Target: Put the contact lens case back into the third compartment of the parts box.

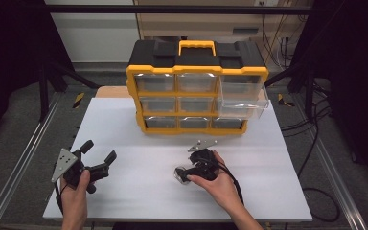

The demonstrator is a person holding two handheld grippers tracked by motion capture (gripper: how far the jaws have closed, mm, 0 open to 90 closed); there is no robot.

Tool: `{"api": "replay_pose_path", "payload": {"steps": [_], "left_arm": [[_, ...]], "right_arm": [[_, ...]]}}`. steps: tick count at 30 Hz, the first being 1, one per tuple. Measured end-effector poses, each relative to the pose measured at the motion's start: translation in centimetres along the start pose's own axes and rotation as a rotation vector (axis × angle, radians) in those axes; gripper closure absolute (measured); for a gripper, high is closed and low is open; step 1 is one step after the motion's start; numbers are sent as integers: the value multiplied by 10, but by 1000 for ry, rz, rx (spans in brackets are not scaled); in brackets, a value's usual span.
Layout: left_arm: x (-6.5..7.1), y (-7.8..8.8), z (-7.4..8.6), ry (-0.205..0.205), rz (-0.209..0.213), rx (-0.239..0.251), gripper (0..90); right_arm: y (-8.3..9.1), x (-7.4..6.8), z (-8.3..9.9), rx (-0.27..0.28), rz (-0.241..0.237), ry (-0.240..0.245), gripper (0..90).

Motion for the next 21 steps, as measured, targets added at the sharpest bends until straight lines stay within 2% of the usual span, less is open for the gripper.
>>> {"api": "replay_pose_path", "payload": {"steps": [10,21], "left_arm": [[0,0,-1,-2,5,8,9],[2,1,-2,-6,9,10,8]], "right_arm": [[-8,-12,4,-29,23,62,119],[-12,-14,15,-73,20,79,153]]}}
Point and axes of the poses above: each handheld gripper's, and its own axes: y roughly backward along the jaws, z roughly out of its underside, x roughly to its right, the point moved 1 cm from there along -y, roughly forward along the jaws, and after that the axes turned 8 degrees about -y, right-handed, at the moved point
